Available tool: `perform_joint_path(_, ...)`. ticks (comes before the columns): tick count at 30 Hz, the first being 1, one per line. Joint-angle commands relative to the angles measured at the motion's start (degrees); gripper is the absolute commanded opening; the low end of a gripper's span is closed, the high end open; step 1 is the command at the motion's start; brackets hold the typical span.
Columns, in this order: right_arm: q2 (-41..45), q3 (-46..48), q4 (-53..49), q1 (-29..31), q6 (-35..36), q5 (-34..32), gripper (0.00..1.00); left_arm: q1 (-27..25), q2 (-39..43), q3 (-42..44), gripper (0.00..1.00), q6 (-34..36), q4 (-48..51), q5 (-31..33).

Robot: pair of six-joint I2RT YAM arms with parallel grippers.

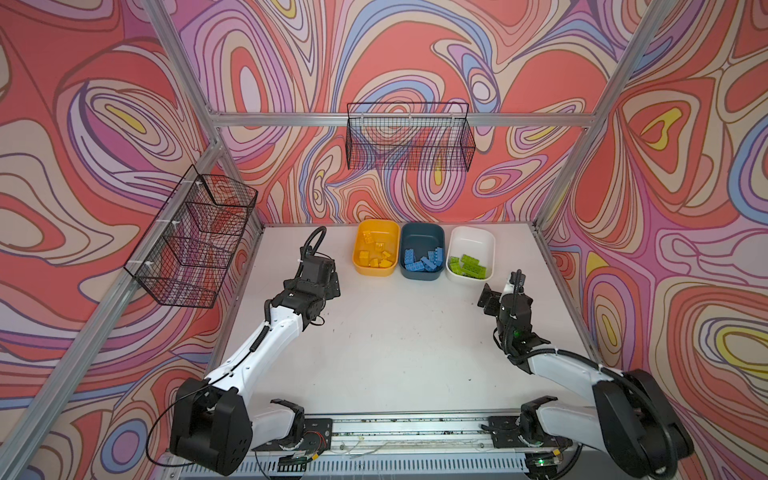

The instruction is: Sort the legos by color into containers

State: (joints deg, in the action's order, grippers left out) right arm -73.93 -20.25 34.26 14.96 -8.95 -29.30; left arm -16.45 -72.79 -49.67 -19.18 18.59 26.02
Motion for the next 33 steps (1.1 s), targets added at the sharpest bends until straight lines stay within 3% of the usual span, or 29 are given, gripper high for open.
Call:
perform_joint_path(1,-6.0,-0.4,14.0,-0.1,7.1,-5.7,0.98,2.7,-2.5,4.7,1.00,3.3,-11.6,3.3)
perform_joint_path(6,-14.7,0.8,27.5,-0.4,10.6,-2.9,0.98,10.1,-6.9,6.9,1.00,4.2,-19.2,-3.3)
perform_joint_path(9,-16.8,-1.9,24.6,-1.0,12.0,0.2,0.98,12.6,-8.4,11.1,1.00,7.8,-30.9,-7.5)
perform_joint_path(12,-18.8,-0.4,30.1,-3.2,11.4,1.2,0.98,14.3,-10.9,14.9,1.00,11.6,-40.7,-9.9)
perform_joint_path(15,-21.4,3.0,38.8,-7.0,8.1,4.7,0.98,15.2,-11.9,16.3,1.00,14.3,-45.8,-12.7)
perform_joint_path(17,-22.0,4.2,40.6,-7.4,7.7,6.5,0.98,15.3,-11.5,19.4,1.00,15.8,-52.7,-15.2)
perform_joint_path(19,-25.3,5.9,48.9,-7.4,9.3,7.5,0.98,15.3,-11.6,26.6,1.00,17.3,-63.7,-19.3)
perform_joint_path(23,-24.7,5.6,46.8,-7.5,9.7,10.4,0.98,14.7,-15.5,33.6,1.00,17.7,-80.6,-18.9)
perform_joint_path(24,-24.1,4.4,43.2,-7.6,9.4,11.0,0.98,14.4,-15.9,33.4,1.00,17.9,-80.4,-18.0)
perform_joint_path(27,-24.2,-1.7,31.6,-9.3,8.2,13.6,0.98,14.4,-15.4,26.9,1.00,18.1,-67.0,-18.1)
perform_joint_path(28,-24.2,-2.2,30.3,-11.3,7.0,17.2,0.98,14.8,-15.4,27.4,1.00,17.6,-68.0,-18.9)
perform_joint_path(33,-23.8,-1.6,31.4,-11.7,7.1,17.1,0.98,14.9,-15.5,28.2,1.00,17.7,-70.0,-18.5)
